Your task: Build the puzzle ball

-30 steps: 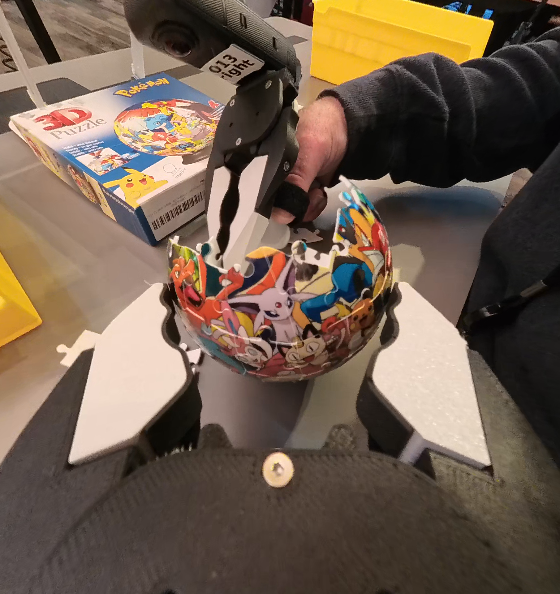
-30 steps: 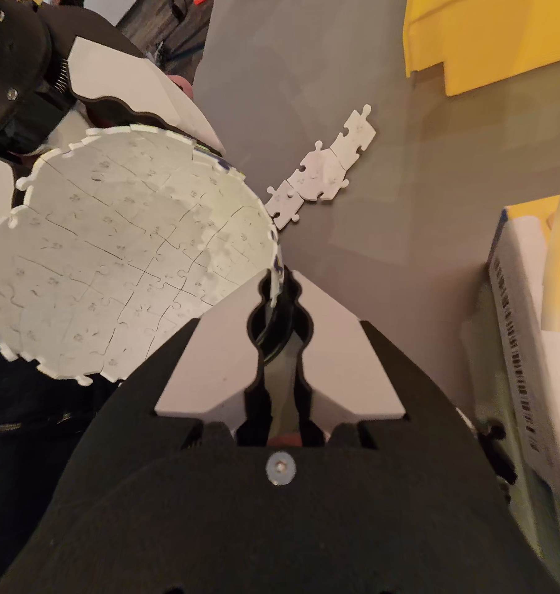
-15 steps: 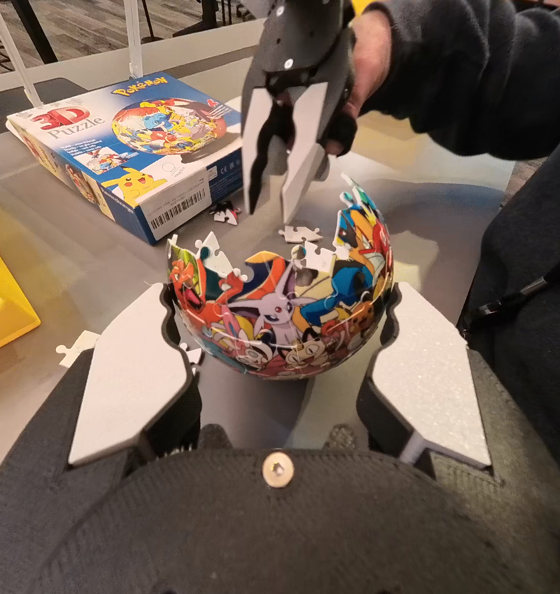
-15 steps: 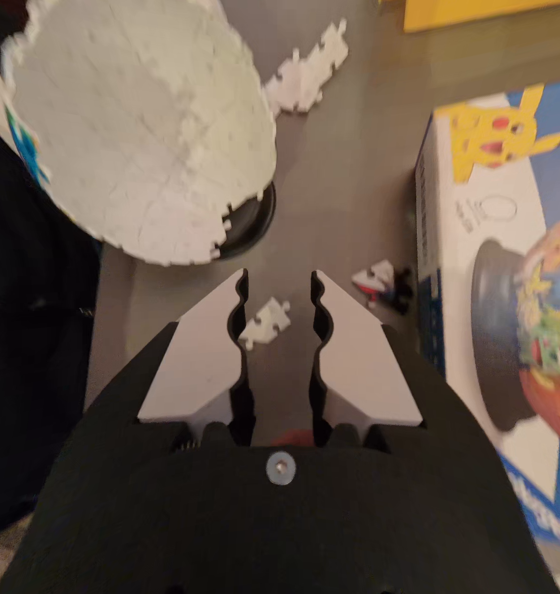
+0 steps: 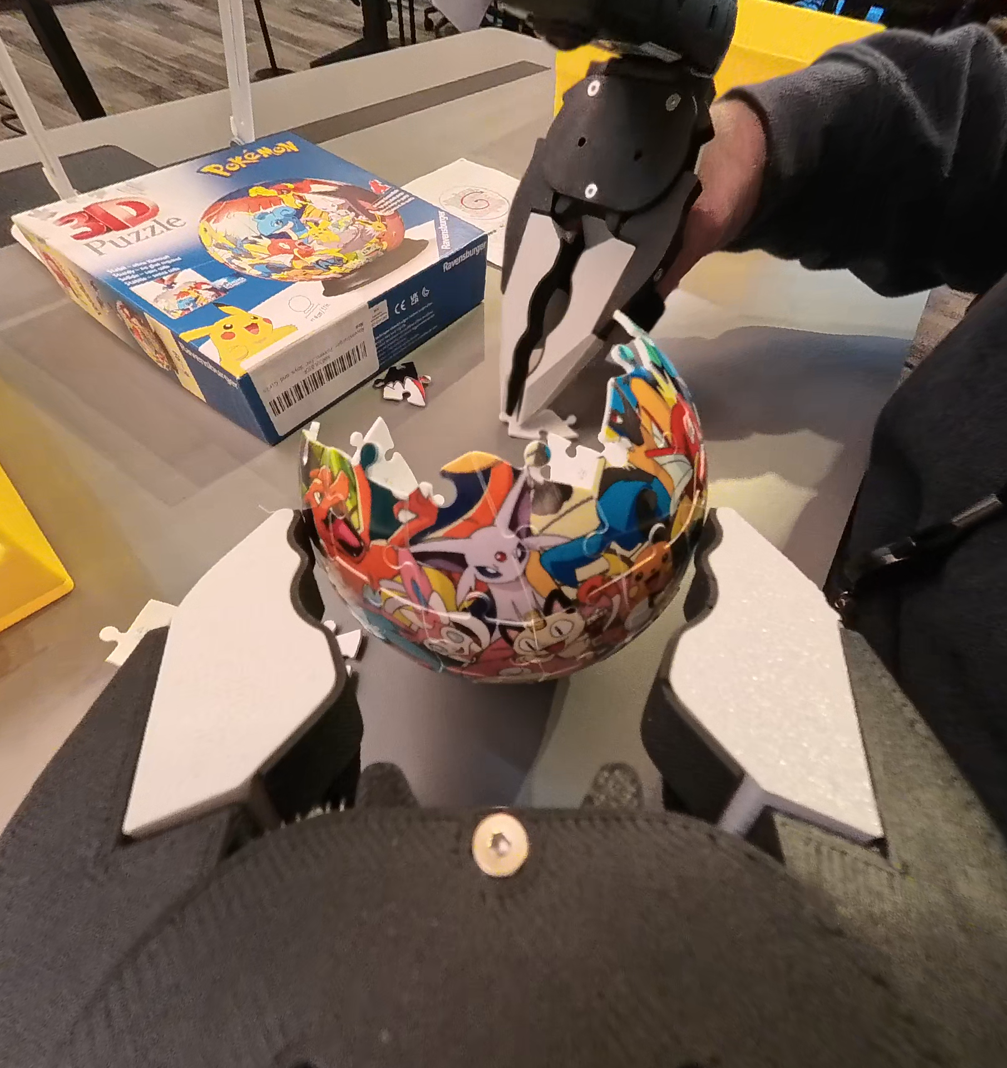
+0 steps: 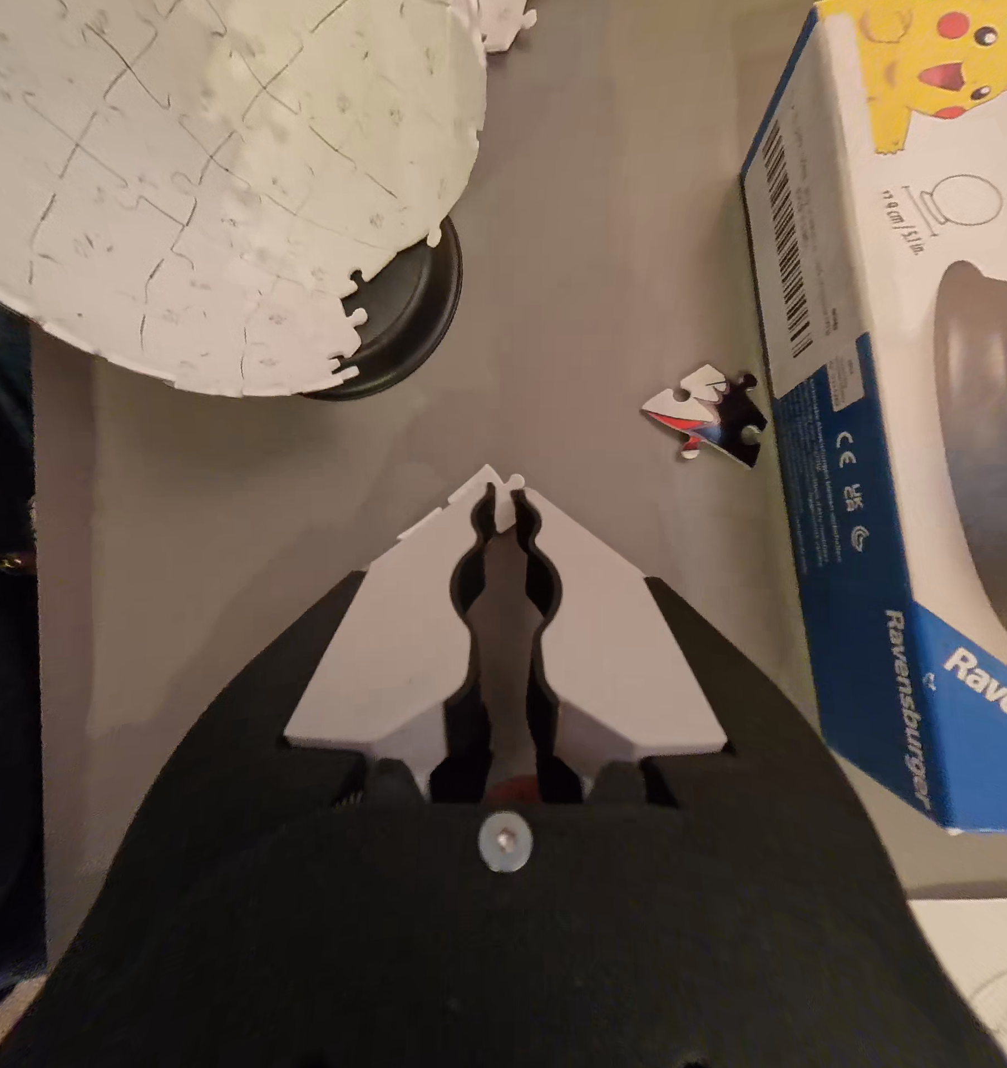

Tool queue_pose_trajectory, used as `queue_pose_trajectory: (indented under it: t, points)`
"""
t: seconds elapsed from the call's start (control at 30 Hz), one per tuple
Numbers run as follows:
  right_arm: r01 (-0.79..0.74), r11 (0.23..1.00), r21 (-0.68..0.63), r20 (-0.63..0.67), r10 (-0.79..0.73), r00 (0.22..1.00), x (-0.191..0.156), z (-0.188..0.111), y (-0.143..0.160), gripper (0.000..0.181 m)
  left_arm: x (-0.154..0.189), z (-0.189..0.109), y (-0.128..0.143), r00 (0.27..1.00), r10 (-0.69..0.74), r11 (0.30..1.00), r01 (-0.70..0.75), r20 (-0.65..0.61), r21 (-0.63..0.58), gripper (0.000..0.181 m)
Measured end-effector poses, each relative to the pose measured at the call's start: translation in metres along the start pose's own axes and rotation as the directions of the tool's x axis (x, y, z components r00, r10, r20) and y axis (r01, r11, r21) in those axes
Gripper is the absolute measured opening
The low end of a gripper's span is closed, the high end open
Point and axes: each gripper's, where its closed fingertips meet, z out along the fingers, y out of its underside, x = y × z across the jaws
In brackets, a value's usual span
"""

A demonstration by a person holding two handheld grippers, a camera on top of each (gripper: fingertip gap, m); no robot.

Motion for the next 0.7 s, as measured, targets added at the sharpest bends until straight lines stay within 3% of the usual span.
queue_pose_trajectory:
  t: [0.4,0.53,0.7]
  points:
    - [-0.074,0.993,0.088,0.06,0.069,0.996,-0.007,-0.01,-0.011,0.0,0.0,0.0,0.0,1.0,0.003,1.0,-0.003,-0.002,0.003,0.123]
    - [-0.004,0.999,0.052,0.071,0.0,0.997,-0.012,-0.012,-0.005,0.028,0.0,0.0,0.0,1.0,0.002,1.0,-0.002,-0.002,0.005,0.123]
    - [0.091,0.996,-0.012,0.062,-0.09,0.994,-0.018,0.001,0.001,0.03,0.001,0.001,0.0,1.0,0.006,1.0,-0.006,-0.001,0.004,0.123]
